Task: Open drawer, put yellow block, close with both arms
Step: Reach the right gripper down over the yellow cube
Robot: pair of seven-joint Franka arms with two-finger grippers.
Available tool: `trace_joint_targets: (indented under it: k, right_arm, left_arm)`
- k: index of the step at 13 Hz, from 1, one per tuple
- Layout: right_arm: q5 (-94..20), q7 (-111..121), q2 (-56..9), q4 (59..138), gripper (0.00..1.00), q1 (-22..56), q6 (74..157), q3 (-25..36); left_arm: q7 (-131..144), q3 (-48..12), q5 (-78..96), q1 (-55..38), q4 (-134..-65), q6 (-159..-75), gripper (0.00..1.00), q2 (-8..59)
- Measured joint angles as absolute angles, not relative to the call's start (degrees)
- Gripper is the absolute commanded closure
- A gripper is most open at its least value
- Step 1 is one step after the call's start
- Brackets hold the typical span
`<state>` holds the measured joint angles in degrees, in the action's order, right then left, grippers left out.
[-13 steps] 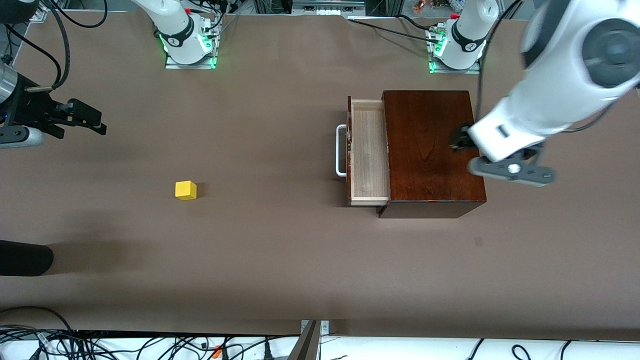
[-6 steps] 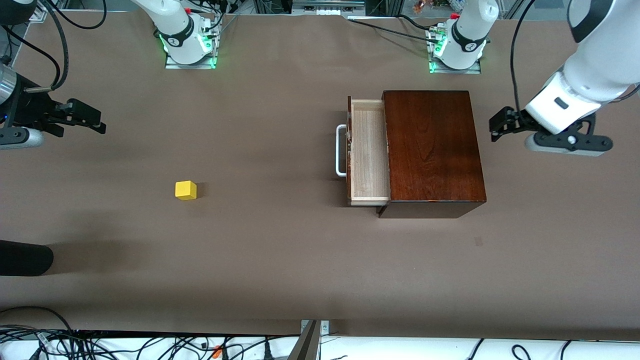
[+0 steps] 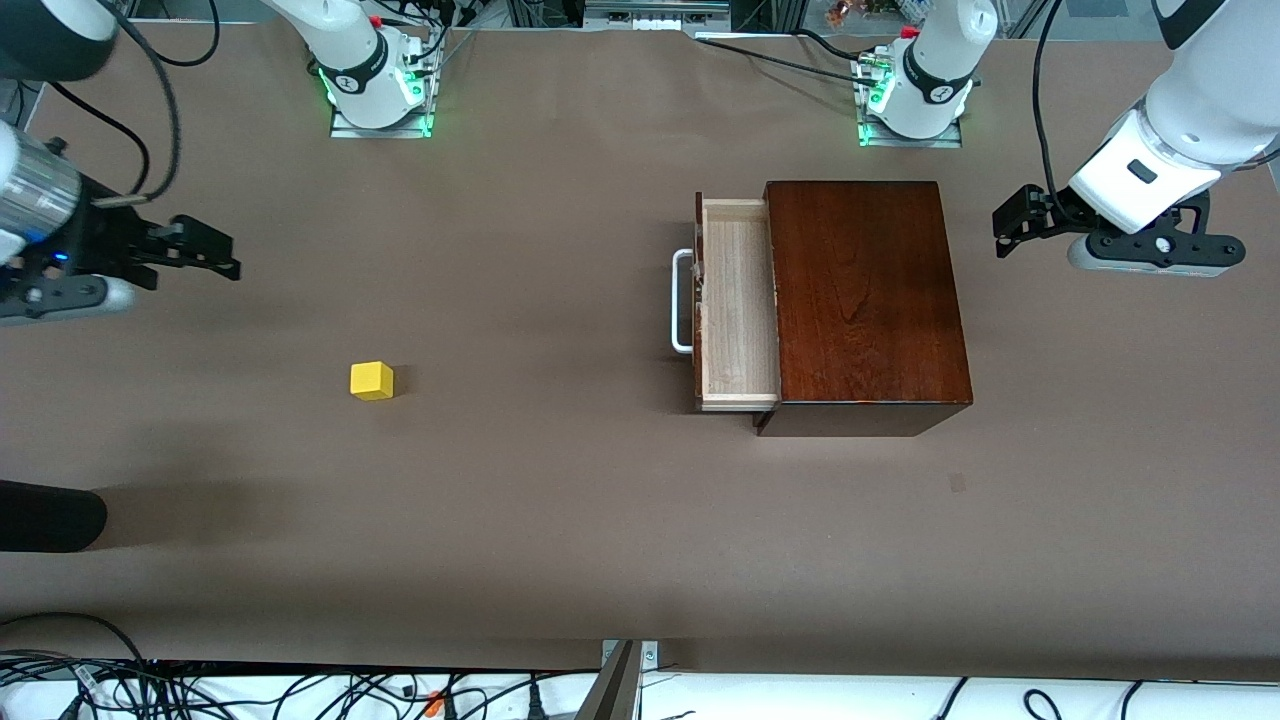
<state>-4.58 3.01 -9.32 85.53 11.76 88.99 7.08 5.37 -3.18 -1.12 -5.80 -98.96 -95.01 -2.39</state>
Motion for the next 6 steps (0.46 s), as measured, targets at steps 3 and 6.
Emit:
trace_joint_targets:
  k: [3,6]
  right_arm:
    - [-4.56,3.02,-15.39,87.66,0.0,13.18,93.03,7.06]
    - [-4.56,3.02,-18.59,96.99,0.0,13.41,107.38,7.06]
  left_arm:
    - [5.37,-3.03,-1.12,-5.51,-99.05,-94.91,0.0,-2.39]
    - [5.33,-3.02,-1.12,-4.54,-99.08,-94.82,0.0,-2.4]
